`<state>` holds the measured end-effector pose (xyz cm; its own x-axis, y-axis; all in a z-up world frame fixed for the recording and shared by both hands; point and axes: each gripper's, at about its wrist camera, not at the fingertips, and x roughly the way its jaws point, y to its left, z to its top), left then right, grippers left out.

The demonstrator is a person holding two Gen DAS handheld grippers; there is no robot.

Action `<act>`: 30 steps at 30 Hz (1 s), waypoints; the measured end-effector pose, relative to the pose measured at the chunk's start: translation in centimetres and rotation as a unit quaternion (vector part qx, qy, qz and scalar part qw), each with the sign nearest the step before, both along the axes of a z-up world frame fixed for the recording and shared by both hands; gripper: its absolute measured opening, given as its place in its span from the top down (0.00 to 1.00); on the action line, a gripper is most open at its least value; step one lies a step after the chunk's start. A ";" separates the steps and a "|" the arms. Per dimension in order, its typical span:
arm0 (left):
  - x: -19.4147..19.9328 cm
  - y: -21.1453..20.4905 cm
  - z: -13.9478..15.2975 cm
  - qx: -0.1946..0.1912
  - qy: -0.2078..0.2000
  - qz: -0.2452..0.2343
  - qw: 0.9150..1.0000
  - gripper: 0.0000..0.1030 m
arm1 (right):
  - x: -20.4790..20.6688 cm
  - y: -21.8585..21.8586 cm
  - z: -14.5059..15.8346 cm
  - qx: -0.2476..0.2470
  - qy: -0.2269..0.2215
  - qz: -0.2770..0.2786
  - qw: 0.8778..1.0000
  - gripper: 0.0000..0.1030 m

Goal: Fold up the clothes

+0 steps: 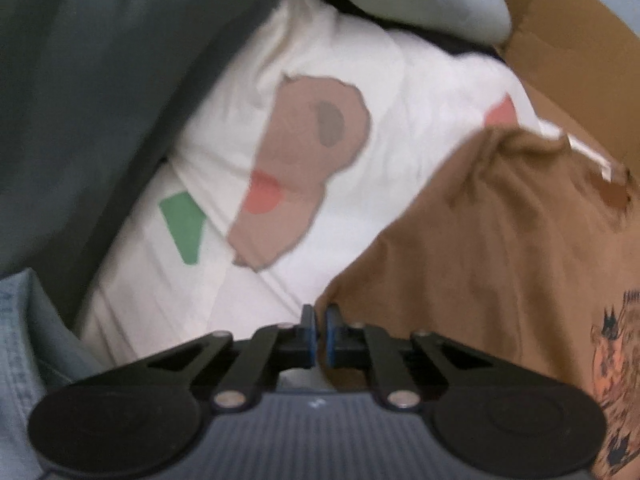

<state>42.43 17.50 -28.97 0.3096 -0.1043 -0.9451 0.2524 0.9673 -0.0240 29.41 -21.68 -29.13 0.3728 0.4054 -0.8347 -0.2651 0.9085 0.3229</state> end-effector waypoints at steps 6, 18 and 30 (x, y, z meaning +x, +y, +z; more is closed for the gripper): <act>2.3 0.7 1.4 0.013 -0.016 0.011 1.000 0.96 | 0.5 -0.2 -1.0 0.000 0.007 -0.019 1.000 0.46; 5.5 -0.3 0.7 0.069 -0.039 -0.002 0.997 0.96 | -0.4 -1.2 -3.9 -0.017 0.041 -0.037 0.998 0.46; 5.3 -1.4 0.6 0.074 -0.041 0.029 0.996 0.89 | -0.8 -2.3 -6.0 -0.021 0.069 -0.055 0.996 0.47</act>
